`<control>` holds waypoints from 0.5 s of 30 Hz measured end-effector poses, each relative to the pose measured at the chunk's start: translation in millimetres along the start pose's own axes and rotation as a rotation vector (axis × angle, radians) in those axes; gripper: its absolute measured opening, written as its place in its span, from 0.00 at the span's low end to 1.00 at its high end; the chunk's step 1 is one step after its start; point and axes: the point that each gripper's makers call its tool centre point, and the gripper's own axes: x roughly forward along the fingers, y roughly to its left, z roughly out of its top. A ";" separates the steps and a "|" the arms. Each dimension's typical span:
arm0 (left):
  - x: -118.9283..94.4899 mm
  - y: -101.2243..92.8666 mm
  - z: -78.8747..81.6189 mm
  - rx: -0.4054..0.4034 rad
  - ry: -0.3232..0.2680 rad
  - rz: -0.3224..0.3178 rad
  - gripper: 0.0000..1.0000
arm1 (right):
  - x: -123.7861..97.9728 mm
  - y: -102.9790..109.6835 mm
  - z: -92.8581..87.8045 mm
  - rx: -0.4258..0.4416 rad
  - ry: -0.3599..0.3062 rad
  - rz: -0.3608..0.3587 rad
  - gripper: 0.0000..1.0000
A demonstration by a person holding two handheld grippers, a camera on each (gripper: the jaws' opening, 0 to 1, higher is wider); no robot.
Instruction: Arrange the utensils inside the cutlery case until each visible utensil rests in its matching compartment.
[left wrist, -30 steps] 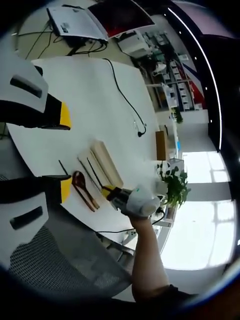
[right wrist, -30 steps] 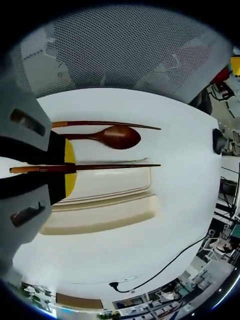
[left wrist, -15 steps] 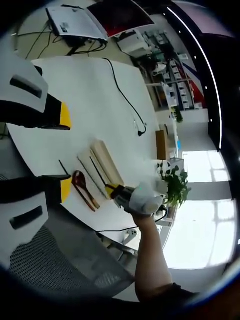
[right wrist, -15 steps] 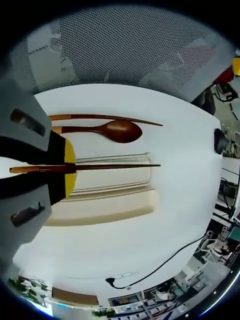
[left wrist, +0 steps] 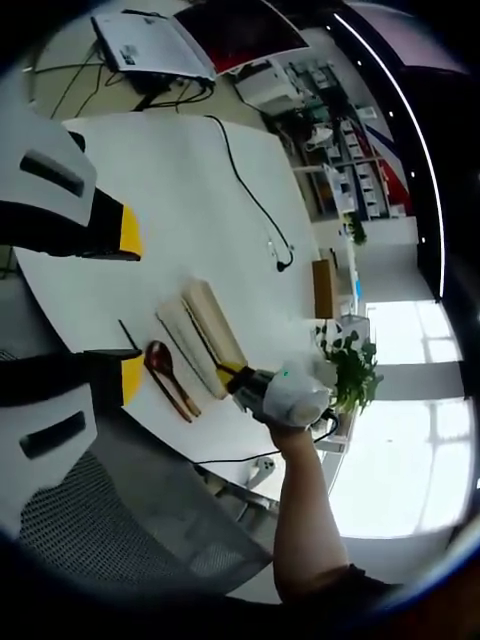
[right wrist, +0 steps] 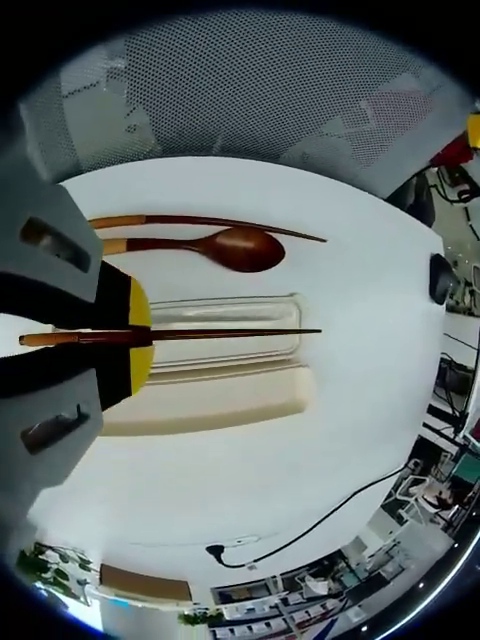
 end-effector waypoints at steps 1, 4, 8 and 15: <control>0.0 0.0 -0.1 0.001 0.000 0.000 0.36 | 0.0 -0.8 0.3 0.000 -0.001 -0.004 0.00; 0.0 0.1 -0.1 0.000 0.001 0.000 0.36 | -0.1 -4.4 1.3 -0.011 -0.003 -0.021 0.00; 0.1 0.0 -0.1 0.000 0.001 -0.001 0.36 | -0.1 -7.3 1.8 -0.012 -0.002 -0.033 0.00; 0.4 -0.2 -0.3 -0.001 0.002 -0.003 0.36 | 1.8 -12.4 0.4 -0.036 0.011 -0.064 0.00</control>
